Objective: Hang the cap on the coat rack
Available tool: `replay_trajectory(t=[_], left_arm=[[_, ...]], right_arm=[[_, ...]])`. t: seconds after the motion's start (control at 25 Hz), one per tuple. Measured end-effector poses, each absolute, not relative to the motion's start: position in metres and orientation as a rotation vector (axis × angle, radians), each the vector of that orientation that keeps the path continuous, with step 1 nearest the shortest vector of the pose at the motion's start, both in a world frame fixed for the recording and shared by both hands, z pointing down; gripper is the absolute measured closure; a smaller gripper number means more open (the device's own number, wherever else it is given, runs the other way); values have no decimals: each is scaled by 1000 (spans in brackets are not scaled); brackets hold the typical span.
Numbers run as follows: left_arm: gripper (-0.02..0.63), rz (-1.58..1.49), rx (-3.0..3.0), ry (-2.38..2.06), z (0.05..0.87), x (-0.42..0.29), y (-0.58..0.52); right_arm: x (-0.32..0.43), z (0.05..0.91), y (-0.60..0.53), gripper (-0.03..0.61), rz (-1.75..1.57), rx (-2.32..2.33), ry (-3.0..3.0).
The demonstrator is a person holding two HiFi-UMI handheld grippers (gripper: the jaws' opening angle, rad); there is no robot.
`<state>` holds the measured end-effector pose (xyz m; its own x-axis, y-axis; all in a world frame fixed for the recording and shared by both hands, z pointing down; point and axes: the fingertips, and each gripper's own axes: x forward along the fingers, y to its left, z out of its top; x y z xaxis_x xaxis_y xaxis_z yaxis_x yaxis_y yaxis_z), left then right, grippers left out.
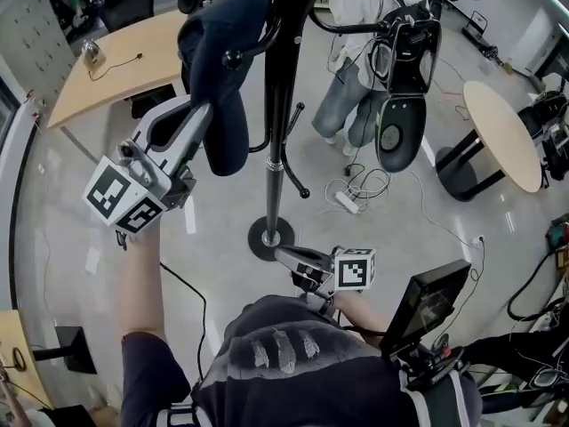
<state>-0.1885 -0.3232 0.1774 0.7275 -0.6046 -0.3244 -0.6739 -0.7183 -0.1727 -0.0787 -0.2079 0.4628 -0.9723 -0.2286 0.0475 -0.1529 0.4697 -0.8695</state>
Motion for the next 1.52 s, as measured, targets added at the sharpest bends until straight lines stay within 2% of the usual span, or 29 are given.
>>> replay_trajectory(t=[0.48, 1.16, 1.32, 1.52], left_arm=[[588, 344, -2711, 989, 183, -190, -326], [548, 303, -2628, 1356, 243, -229, -333], [548, 375, -2703, 1436, 283, -240, -299], [548, 438, -2992, 1545, 391, -210, -234]], right_arm=[[-90, 460, -206, 574, -1547, -331, 2627], [-83, 473, -204, 574, -1541, -327, 2613], [-87, 474, -199, 574, -1570, -303, 2617], [-90, 471, -200, 574, -1596, -290, 2606]])
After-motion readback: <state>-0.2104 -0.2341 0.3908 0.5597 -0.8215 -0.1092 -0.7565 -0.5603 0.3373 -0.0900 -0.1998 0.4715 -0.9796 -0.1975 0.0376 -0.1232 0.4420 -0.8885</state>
